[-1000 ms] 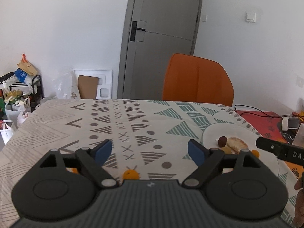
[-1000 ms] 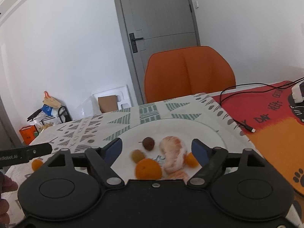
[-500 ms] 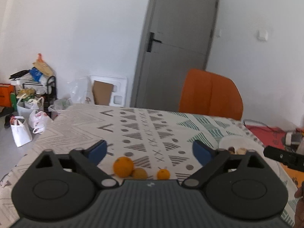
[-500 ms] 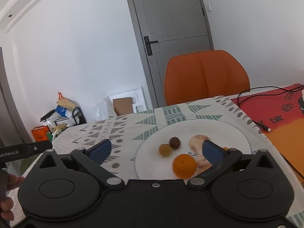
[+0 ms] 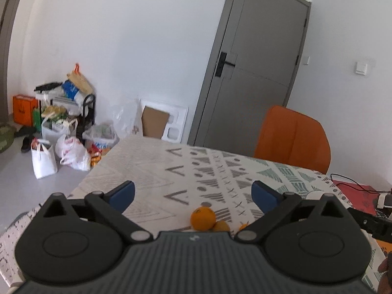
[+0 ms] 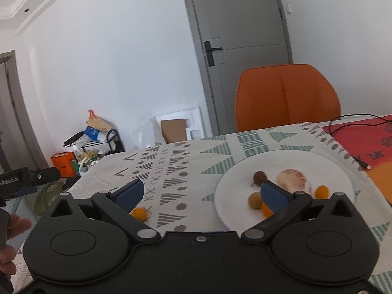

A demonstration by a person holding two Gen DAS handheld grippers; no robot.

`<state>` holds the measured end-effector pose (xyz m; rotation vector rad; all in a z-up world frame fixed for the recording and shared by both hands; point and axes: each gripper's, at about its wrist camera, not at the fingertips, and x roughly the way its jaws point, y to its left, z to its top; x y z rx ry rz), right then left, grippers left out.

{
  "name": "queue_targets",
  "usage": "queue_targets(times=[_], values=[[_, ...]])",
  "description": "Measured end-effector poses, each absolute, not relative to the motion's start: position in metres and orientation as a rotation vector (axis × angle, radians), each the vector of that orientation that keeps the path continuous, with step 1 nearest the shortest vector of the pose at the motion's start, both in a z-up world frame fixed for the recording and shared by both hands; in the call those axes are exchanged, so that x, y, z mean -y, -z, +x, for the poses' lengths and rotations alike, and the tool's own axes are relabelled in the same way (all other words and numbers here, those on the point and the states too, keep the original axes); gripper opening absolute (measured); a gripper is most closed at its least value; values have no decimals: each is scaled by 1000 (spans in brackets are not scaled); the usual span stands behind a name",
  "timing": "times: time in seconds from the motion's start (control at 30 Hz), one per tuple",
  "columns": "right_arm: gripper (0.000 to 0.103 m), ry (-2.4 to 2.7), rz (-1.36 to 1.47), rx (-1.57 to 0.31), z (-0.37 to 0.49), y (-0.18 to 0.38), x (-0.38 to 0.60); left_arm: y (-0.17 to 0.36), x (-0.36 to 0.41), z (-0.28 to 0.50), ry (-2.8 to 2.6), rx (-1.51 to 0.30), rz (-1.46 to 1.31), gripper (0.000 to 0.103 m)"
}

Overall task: Organize fruits
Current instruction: 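Move both open grippers back toward the fruit on the tablecloth, then grasp a large orange with the left gripper while the right grasps a red plum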

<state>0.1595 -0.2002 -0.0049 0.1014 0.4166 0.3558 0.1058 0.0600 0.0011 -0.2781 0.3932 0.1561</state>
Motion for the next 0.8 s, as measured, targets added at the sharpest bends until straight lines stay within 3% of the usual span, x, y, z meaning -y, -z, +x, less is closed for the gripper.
queue_targets(times=[0.17,0.3,0.43,0.6,0.7,0.8], values=[[103,-412,85,-434,160,6,183,4,-64,102,-134,-377,-257,97],[103,-457,59,-444,162,11,168,12,-67,107,-130,-396,-256,85],[100,-490,44,-462,165,17,156,20,-70,110,-131,-415,-269,82],[76,-525,15,-503,173,25,141,30,-71,115,-135,-442,-264,82],[67,-547,1,-536,180,30,131,37,-73,118,-133,-459,-271,80],[65,-571,-7,-566,186,36,122,42,-76,121,-138,-475,-280,73]])
